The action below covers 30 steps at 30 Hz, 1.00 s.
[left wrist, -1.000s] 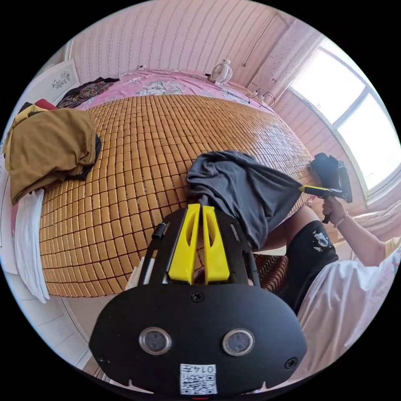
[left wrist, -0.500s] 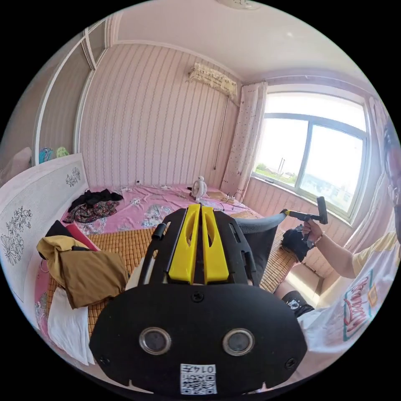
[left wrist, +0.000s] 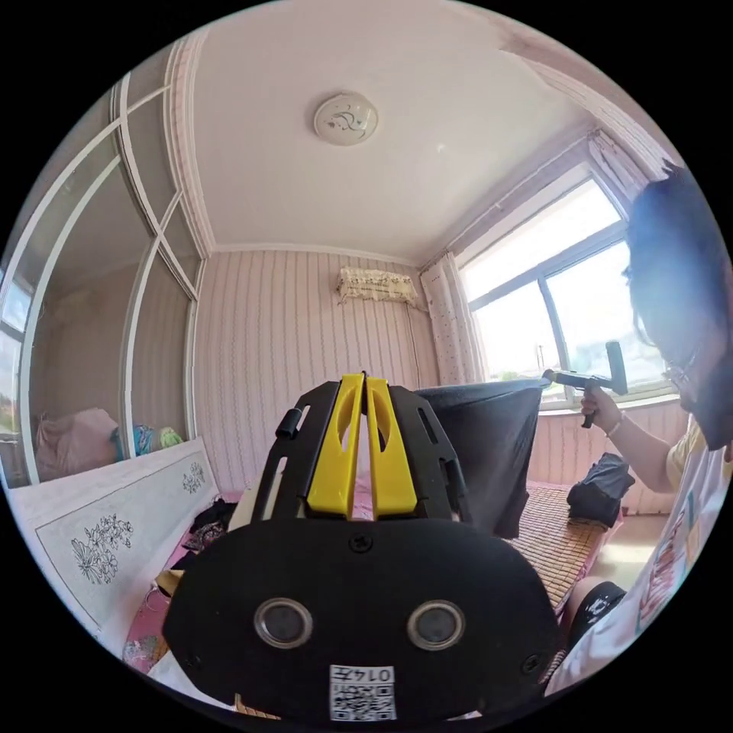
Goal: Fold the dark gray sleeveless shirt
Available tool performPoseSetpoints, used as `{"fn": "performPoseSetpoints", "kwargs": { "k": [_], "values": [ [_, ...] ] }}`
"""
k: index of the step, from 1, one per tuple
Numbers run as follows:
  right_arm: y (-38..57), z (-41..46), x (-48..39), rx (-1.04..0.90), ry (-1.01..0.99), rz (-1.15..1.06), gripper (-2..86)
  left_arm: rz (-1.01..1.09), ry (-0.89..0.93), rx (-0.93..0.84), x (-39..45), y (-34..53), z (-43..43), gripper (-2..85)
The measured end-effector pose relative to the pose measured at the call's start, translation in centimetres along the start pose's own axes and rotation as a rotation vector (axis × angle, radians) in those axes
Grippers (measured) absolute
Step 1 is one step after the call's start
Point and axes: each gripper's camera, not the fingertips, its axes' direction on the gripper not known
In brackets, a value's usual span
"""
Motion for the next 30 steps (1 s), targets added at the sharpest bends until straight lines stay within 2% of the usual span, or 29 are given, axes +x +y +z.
{"fn": "performPoseSetpoints", "kwargs": {
  "k": [2,4,8,12,14,16,18,21,25,28,30],
  "values": [
    [-0.8,-2.6,-0.5,0.096,0.033,-0.041,0.7,0.03,0.014,0.113,0.1,-2.0,-1.9,-1.0],
    [-2.2,-4.9,-0.6,0.171,0.023,-0.069,0.6,0.047,-0.012,0.136,-0.1,-3.4,-1.9,-1.0],
    [-3.7,-4.6,0.6,0.155,-0.016,-0.069,0.4,-0.069,0.021,0.041,-3.1,-3.4,2.4,-1.0],
    [-1.6,4.0,4.1,-0.134,-0.032,0.042,0.2,-0.176,0.021,-0.174,-5.6,1.4,9.4,-1.0],
    [1.0,8.8,5.0,-0.28,0.008,0.062,0.2,-0.231,-0.025,-0.348,-6.6,6.0,14.3,-1.0],
    [4.8,14.9,6.6,-0.45,0.068,0.093,0.2,-0.304,-0.028,-0.44,-7.5,9.3,17.5,-1.0],
    [7.0,18.1,8.5,-0.499,0.085,0.177,0.2,-0.376,-0.026,-0.481,-8.2,11.3,20.0,-1.0],
    [7.3,20.6,12.7,-0.432,0.04,0.385,0.3,-0.313,-0.031,-0.46,-8.0,10.4,23.1,-1.0],
    [3.7,19.9,14.7,-0.188,0.067,0.376,0.4,-0.242,-0.009,-0.349,-8.5,7.9,25.0,-1.0],
    [5.0,18.6,15.4,-0.091,0.025,0.392,0.5,-0.202,0.003,-0.406,-9.1,10.3,26.3,-1.0],
    [7.7,18.2,15.6,-0.093,0.002,0.392,0.5,-0.236,0.029,-0.482,-9.7,13.6,27.0,-1.0]
  ]
}}
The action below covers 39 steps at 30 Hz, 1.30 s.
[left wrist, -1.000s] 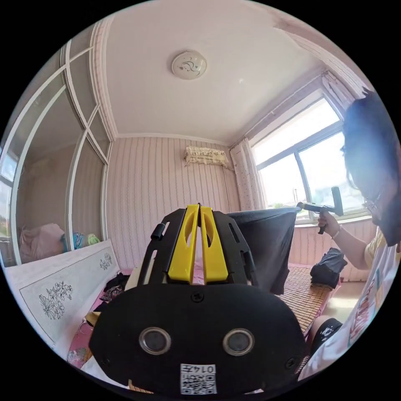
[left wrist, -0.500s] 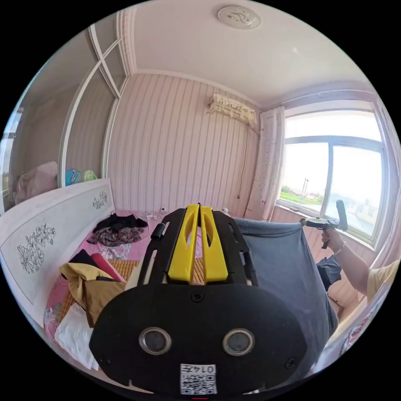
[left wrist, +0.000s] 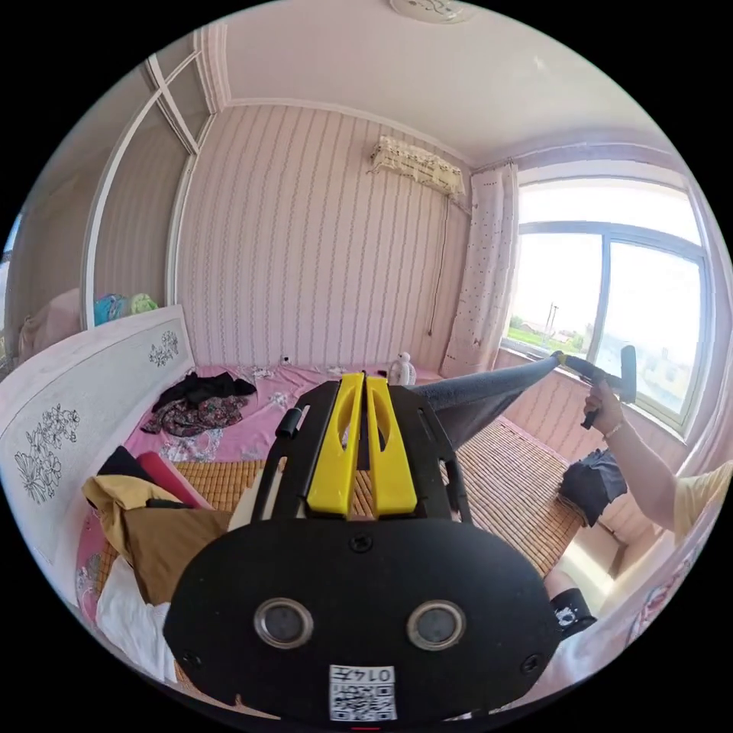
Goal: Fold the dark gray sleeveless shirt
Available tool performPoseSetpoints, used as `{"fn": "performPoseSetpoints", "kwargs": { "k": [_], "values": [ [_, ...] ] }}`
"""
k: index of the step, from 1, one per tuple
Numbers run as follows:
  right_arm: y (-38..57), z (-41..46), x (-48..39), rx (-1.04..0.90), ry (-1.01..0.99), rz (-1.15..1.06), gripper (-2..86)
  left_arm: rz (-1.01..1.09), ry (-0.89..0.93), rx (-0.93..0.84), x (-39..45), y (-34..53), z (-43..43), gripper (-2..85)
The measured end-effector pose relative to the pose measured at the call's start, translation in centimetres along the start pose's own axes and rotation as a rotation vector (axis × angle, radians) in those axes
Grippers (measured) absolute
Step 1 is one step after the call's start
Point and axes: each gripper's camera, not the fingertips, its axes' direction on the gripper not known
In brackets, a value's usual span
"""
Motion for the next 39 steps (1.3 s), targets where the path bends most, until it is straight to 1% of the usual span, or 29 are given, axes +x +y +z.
{"fn": "performPoseSetpoints", "kwargs": {
  "k": [2,3,5,6,7,8,10,11,13,14,16,19,22,25,27,30,32,34,39],
  "values": [
    [3.6,0.0,1.5,-0.047,0.01,0.012,0.5,-0.041,0.067,-0.128,-1.6,4.4,3.2,-1.0],
    [6.4,0.2,2.6,-0.092,0.029,0.03,0.5,-0.04,0.074,-0.162,-1.8,5.6,4.1,-1.0],
    [11.1,0.9,4.4,-0.182,0.076,0.073,0.5,-0.071,0.08,-0.302,-2.8,11.2,7.6,-1.0],
    [14.4,1.7,5.7,-0.254,0.093,0.112,0.6,-0.098,0.086,-0.335,-3.1,12.7,8.5,-1.0],
    [17.7,2.6,6.9,-0.333,0.094,0.157,0.6,-0.163,0.096,-0.403,-3.7,15.7,10.1,-1.0],
    [19.3,3.1,7.5,-0.372,0.099,0.186,0.6,-0.229,0.102,-0.47,-4.2,18.6,11.7,-1.0],
    [25.4,4.8,9.6,-0.506,0.071,0.307,0.6,-0.279,0.093,-0.563,-4.5,22.3,13.6,-1.0],
    [26.8,5.1,10.0,-0.527,0.056,0.338,0.6,-0.288,0.077,-0.605,-4.6,24.3,14.5,-1.0],
    [31.1,5.8,11.2,-0.594,0.055,0.445,0.7,-0.31,0.057,-0.673,-4.9,26.6,15.8,-1.0],
    [32.0,5.9,11.4,-0.609,0.066,0.461,0.7,-0.338,0.046,-0.718,-5.2,27.9,16.5,-1.0],
    [34.7,6.5,12.1,-0.698,0.103,0.507,0.7,-0.361,0.048,-0.773,-5.7,29.3,17.4,-1.0],
    [36.5,6.8,12.7,-0.795,0.149,0.524,0.8,-0.356,0.054,-0.826,-6.6,30.4,18.0,-1.0],
    [37.3,6.9,13.2,-0.845,0.172,0.534,1.0,-0.385,0.077,-0.913,-7.7,31.2,18.5,-0.8],
    [38.0,7.2,13.3,-0.904,0.183,0.53,1.6,-0.369,0.086,-0.954,-8.5,31.8,18.5,0.0],
    [38.5,7.6,13.1,-0.954,0.197,0.519,2.1,-0.381,0.101,-0.97,-9.0,32.1,18.5,1.7],
    [38.9,8.0,12.4,-1.004,0.258,0.488,3.2,-0.411,0.093,-0.945,-10.0,32.1,18.1,6.3],
    [39.0,8.0,12.0,-0.995,0.27,0.473,5.1,-0.428,0.094,-0.935,-10.6,32.2,18.2,8.3],
    [39.2,8.0,11.6,-0.973,0.271,0.491,7.8,-0.422,0.117,-0.933,-10.8,32.4,18.5,8.7],
    [40.1,8.8,11.2,-0.965,0.275,0.529,9.3,-0.39,0.175,-1.051,-10.4,34.3,21.2,9.4]
  ]
}}
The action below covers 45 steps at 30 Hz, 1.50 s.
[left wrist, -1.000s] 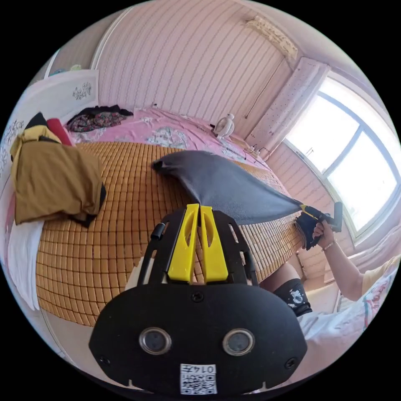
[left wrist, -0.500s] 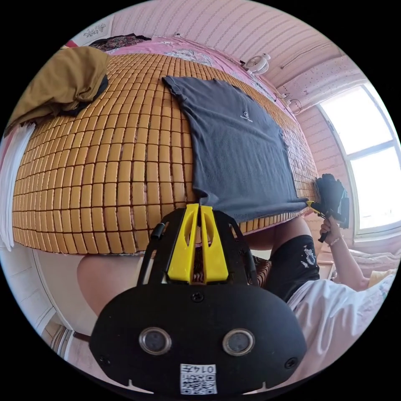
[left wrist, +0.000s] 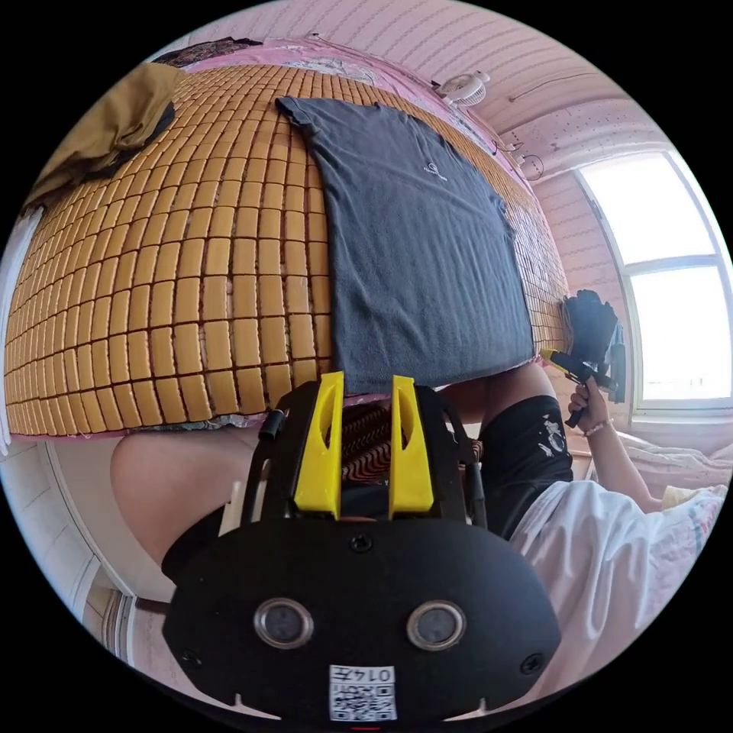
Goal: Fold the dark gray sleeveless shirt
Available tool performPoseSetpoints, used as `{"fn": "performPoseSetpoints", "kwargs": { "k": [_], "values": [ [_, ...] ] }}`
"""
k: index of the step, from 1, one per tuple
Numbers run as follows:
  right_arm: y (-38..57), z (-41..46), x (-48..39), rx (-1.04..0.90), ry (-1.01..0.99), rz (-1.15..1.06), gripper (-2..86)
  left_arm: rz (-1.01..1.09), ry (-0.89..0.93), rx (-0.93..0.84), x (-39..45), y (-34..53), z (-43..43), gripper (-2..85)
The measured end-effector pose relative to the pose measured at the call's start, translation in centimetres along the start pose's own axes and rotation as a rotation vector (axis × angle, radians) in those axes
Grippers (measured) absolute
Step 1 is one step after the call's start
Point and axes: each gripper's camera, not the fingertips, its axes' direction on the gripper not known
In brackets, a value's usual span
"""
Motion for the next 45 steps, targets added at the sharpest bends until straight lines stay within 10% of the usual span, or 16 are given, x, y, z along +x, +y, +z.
{"fn": "performPoseSetpoints", "kwargs": {
  "k": [22,29,34,45],
  "values": [
    [5.0,2.4,-3.2,-0.037,0.087,0.076,0.1,0.04,-0.193,-0.03,-3.3,3.7,0.3,-1.0],
    [9.2,1.3,-5.0,0.051,0.066,0.078,-0.1,0.04,0.033,0.171,-3.3,9.8,-2.7,-1.0],
    [15.2,-3.8,-9.1,0.495,0.186,0.073,-0.2,0.145,0.039,0.273,-1.6,13.9,-3.5,-0.9],
    [19.2,-3.1,-15.6,0.446,0.212,-0.142,-0.2,0.378,-0.177,0.574,2.8,21.8,-3.1,0.2]
  ]
}}
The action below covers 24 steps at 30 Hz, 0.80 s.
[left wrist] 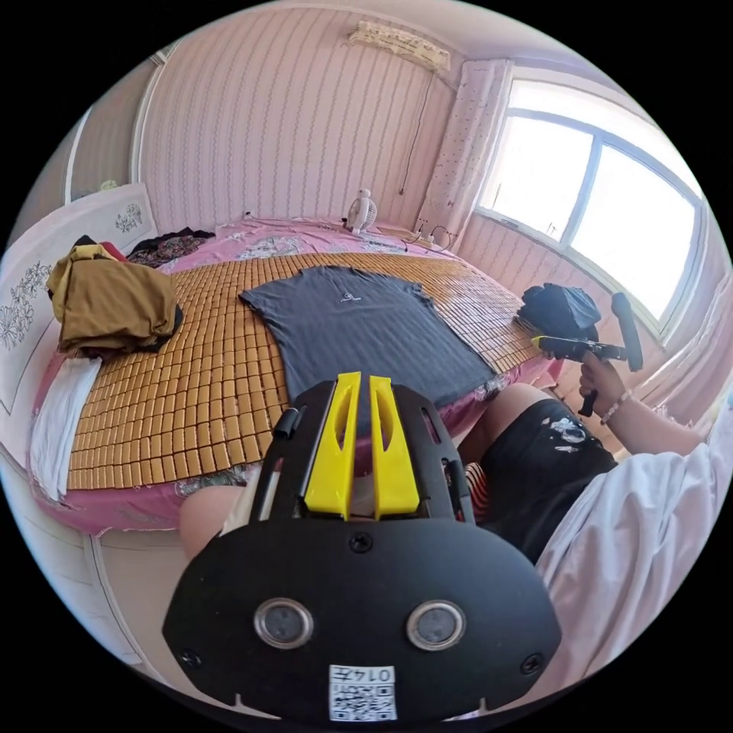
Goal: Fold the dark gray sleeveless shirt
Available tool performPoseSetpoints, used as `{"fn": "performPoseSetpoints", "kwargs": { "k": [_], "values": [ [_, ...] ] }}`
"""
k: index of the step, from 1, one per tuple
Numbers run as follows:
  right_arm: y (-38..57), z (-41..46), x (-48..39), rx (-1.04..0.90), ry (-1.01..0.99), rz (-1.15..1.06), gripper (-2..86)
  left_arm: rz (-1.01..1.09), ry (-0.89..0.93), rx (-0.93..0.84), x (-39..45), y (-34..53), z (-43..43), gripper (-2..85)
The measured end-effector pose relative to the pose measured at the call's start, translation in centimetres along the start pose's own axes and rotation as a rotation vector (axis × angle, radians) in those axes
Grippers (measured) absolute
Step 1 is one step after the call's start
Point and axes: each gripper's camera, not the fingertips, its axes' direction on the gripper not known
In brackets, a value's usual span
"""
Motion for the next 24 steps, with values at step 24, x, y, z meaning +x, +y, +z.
{"fn": "performPoseSetpoints", "kwargs": {
  "k": [24],
  "values": [
    [-6.5,7.2,-9.7,-0.054,-0.232,-0.329,0.9,-0.236,0.073,-0.083,-1.8,-4.8,6.0,-0.5]
  ]
}}
